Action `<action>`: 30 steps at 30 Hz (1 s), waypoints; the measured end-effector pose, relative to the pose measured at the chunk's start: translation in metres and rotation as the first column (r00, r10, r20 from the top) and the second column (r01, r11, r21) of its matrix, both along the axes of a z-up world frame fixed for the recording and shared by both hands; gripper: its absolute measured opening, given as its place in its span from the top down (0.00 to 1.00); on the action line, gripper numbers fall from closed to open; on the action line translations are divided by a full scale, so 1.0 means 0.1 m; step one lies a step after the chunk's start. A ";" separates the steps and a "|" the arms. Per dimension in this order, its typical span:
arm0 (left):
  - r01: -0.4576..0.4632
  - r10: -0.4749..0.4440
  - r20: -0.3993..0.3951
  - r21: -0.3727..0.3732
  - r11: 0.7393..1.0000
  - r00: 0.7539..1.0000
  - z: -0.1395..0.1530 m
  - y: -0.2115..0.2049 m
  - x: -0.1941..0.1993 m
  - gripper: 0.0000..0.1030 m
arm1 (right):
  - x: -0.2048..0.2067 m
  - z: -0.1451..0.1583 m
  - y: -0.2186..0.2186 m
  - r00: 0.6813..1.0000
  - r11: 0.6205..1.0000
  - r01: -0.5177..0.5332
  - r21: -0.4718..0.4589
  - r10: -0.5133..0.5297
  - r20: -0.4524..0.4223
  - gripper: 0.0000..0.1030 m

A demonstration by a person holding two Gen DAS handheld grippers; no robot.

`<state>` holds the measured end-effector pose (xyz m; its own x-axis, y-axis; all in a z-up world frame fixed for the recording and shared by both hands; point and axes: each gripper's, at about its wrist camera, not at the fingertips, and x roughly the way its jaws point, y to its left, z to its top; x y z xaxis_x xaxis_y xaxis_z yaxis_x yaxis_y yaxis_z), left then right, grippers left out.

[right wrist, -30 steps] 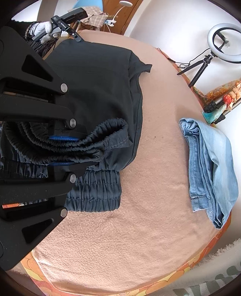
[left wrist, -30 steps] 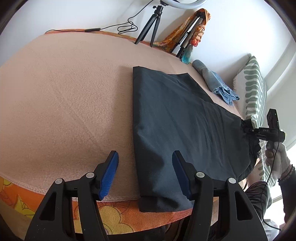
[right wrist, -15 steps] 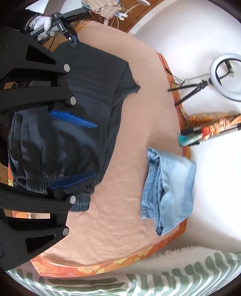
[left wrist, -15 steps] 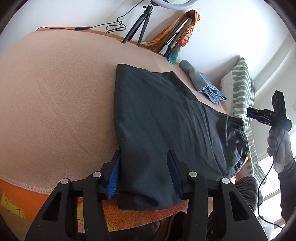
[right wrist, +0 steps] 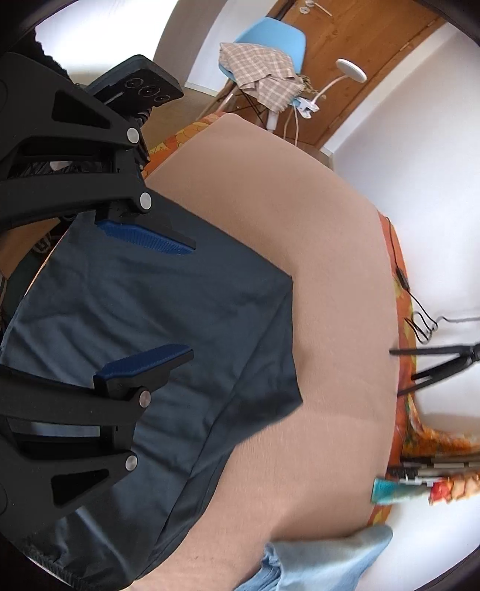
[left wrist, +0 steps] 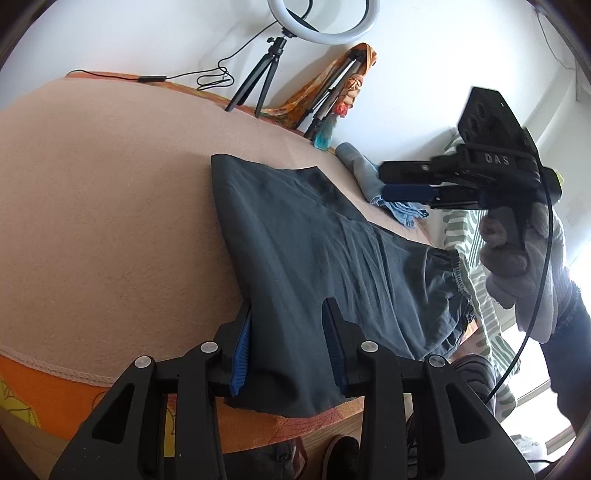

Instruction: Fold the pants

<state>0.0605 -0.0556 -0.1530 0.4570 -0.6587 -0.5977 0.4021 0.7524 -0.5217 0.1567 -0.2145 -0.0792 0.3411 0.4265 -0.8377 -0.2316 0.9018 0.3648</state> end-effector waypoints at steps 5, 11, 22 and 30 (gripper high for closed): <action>0.005 -0.005 0.020 -0.011 1.000 1.000 0.03 -0.02 -0.03 0.68 | 0.29 -0.21 0.67 0.995 0.995 -0.093 -0.041 0.091 -0.050 0.48; 0.012 -0.011 0.041 -0.017 1.000 0.999 0.05 -0.06 -0.06 0.68 | 0.54 -0.45 1.15 0.987 0.988 -0.123 -0.097 0.111 -0.117 0.48; 0.017 -0.018 0.064 0.017 1.000 0.998 0.06 -0.12 -0.14 0.68 | 0.62 -0.72 1.54 0.983 0.923 -0.170 -0.345 0.132 -0.131 0.92; -0.008 0.006 0.030 0.076 0.997 1.000 -0.04 0.00 -0.22 0.68 | 0.57 -0.62 1.32 0.993 0.962 -0.108 -0.249 0.093 -0.070 0.96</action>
<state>0.0381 -0.0559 -0.1568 0.4798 -0.6084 -0.6322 0.4110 0.7924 -0.4507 0.2138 -0.0830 -0.1408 0.2563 0.2285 -0.9392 -0.3113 0.9394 0.1436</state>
